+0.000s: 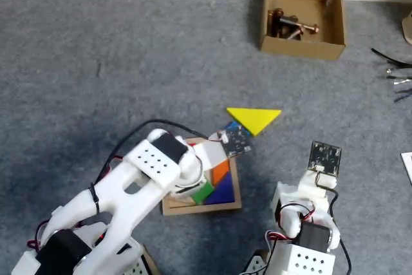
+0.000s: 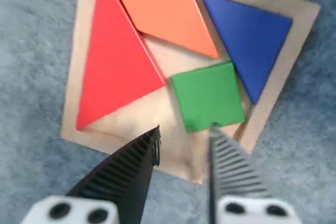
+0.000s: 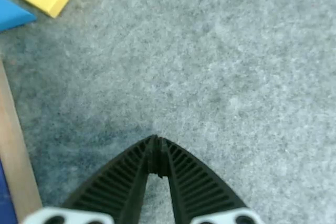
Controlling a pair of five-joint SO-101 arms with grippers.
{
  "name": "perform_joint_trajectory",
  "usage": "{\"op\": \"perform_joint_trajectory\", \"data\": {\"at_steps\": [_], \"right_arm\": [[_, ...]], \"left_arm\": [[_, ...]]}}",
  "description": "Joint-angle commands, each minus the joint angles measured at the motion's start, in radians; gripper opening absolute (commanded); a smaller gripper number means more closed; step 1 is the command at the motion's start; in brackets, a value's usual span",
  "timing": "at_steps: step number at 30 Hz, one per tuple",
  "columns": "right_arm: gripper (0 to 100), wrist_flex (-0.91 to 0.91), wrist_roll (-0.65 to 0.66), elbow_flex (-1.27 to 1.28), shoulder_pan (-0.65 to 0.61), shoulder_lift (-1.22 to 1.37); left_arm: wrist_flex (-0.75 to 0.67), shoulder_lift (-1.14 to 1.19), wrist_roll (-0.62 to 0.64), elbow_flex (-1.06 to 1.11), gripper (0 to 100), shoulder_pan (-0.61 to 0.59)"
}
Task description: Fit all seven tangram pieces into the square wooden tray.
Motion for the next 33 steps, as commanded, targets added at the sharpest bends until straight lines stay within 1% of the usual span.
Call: {"op": "perform_joint_trajectory", "data": {"at_steps": [1, 3, 7, 10, 17, 20, 22, 28, 31, 33], "right_arm": [[0.5, -0.027, -0.009, 0.113, 0.010, -0.012], [0.5, -0.027, -0.009, 0.113, 0.010, -0.012], [0.5, -0.027, -0.009, 0.113, 0.010, -0.012], [0.5, -0.027, -0.009, 0.113, 0.010, -0.012], [0.5, -0.027, -0.009, 0.113, 0.010, -0.012], [0.5, -0.027, -0.009, 0.113, 0.010, -0.012], [0.5, -0.027, -0.009, 0.113, 0.010, -0.012], [0.5, -0.027, -0.009, 0.113, 0.010, -0.012], [0.5, -0.027, -0.009, 0.113, 0.010, -0.012], [0.5, -0.027, -0.009, 0.113, 0.010, -0.012]], "left_arm": [[0.005, -0.038, 0.005, -0.059, 5, 0.008], [0.003, -0.038, 0.006, -0.059, 3, -0.027], [-0.046, -0.031, 0.009, -0.036, 2, -0.120], [-0.061, -0.002, 0.009, 0.005, 2, -0.150], [-0.060, 0.081, 0.014, 0.021, 2, -0.145], [-0.060, 0.091, 0.097, 0.021, 2, -0.145], [-0.054, 0.091, 0.115, 0.021, 2, -0.143], [0.011, 0.091, 0.123, 0.019, 0, -0.143], [0.049, 0.091, 0.184, 0.022, 1, -0.139], [0.077, 0.091, 0.192, 0.024, 1, -0.133]]}}
